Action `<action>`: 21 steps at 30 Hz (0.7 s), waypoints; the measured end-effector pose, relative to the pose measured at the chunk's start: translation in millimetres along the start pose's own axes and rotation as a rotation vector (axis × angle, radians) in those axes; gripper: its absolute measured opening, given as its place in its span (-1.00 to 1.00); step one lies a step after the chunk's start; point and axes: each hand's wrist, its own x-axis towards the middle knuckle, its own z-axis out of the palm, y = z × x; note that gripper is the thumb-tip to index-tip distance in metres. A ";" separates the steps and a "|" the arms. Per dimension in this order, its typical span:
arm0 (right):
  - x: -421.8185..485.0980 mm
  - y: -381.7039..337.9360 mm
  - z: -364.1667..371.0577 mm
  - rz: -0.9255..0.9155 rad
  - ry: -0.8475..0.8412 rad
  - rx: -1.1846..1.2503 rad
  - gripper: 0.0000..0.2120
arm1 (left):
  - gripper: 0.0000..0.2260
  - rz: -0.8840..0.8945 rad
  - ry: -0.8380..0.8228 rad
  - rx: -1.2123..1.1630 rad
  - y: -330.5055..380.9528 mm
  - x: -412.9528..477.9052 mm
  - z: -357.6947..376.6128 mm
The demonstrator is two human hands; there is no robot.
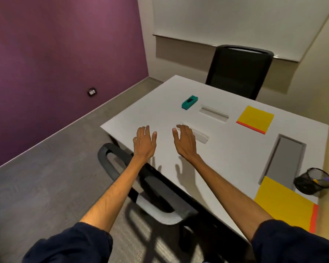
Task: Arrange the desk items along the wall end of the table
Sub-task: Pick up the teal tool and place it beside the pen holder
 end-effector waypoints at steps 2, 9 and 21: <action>-6.1 -31.2 20.5 -0.046 -0.011 0.003 -0.58 | -0.51 -0.005 0.041 0.008 -27.1 -6.4 -29.7; -33.1 -135.8 101.1 -0.172 -0.079 0.019 -0.57 | -0.54 -0.110 0.157 -0.039 -132.1 -48.8 -109.3; -47.8 -247.1 236.9 -0.379 -0.314 -0.004 -0.59 | -0.50 -0.459 0.240 -0.065 -292.1 -82.8 -161.5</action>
